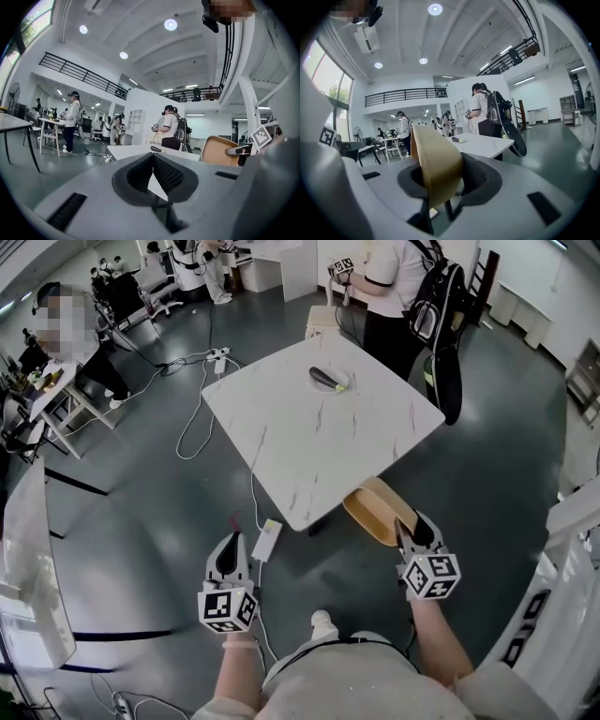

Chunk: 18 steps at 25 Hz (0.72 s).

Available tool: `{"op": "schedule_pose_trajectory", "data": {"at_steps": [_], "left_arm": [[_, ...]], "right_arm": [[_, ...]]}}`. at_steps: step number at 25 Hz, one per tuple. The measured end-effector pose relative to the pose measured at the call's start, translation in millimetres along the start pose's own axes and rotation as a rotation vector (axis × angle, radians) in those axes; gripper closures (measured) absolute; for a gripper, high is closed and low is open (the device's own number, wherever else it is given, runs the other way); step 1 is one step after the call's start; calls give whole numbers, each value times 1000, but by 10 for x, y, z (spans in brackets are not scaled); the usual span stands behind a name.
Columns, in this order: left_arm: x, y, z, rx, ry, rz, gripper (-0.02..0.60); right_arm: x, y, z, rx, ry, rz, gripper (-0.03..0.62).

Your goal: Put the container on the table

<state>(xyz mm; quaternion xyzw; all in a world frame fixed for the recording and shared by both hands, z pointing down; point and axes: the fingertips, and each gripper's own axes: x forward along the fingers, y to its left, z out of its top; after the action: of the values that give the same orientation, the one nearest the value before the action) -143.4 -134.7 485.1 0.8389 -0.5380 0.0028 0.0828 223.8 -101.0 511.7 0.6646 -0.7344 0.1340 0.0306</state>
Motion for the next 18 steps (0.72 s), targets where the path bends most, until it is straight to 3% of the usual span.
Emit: {"op": "schedule_pose_trajectory", "data": {"at_steps": [18], "left_arm": [[134, 59, -51, -16, 10, 23, 577]], "right_arm": [[277, -16, 42, -2, 15, 42, 450]]}}
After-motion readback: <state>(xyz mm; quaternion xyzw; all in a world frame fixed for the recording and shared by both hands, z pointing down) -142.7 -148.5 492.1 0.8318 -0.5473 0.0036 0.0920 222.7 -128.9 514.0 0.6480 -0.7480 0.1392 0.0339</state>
